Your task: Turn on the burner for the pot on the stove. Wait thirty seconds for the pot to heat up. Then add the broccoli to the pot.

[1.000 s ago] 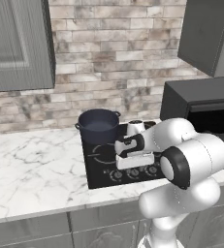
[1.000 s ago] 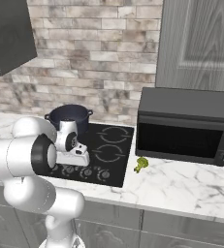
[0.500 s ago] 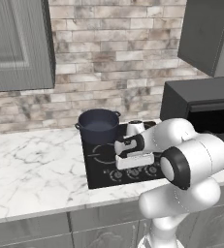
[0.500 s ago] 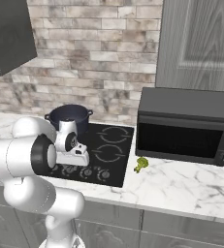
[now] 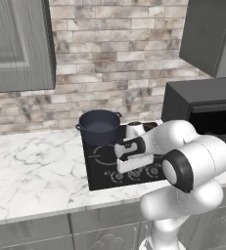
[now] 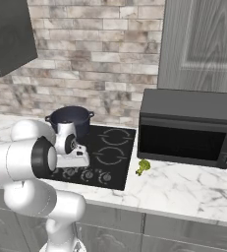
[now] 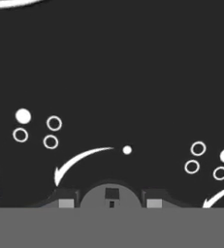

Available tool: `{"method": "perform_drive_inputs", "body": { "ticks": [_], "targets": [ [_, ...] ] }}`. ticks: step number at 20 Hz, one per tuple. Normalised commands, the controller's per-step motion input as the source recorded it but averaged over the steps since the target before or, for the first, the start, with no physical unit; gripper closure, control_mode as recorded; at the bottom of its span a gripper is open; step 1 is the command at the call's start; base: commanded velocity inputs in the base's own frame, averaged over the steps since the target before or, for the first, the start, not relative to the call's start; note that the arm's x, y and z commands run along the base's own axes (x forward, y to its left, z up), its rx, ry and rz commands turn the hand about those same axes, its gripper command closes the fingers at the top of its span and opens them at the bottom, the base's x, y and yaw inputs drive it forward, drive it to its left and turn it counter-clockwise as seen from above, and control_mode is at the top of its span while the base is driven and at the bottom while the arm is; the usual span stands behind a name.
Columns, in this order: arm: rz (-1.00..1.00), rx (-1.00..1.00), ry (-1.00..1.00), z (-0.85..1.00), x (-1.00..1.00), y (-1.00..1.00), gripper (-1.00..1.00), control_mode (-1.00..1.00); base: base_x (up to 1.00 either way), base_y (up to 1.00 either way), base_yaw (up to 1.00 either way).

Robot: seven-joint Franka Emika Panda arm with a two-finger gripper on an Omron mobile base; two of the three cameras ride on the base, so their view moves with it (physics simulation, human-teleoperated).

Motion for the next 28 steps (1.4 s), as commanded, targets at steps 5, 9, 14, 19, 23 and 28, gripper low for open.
{"method": "perform_drive_inputs", "body": {
  "ticks": [5, 9, 14, 19, 23, 28],
  "targets": [
    [0.31, 0.0, -0.05, 0.0, -0.29, 0.0, 1.0, -1.0, 0.0, 0.0, 0.0],
    [0.31, 0.0, -0.09, 0.0, -0.35, -0.02, 1.0, -1.0, 0.0, 0.0, 0.0],
    [0.3, 0.0, -0.08, 0.0, -0.33, -0.04, 1.0, -1.0, 0.0, 0.0, 0.0],
    [0.3, 0.0, -0.06, 0.0, -0.27, 0.0, 1.0, -1.0, 0.0, 0.0, 0.0],
    [0.29, 0.0, -0.06, 0.0, -0.29, -0.07, 1.0, -1.0, 0.0, 0.0, 0.0],
    [0.3, 0.0, -0.07, 0.0, -0.27, -0.1, 1.0, -1.0, 0.0, 0.0, 0.0]
  ]
}}
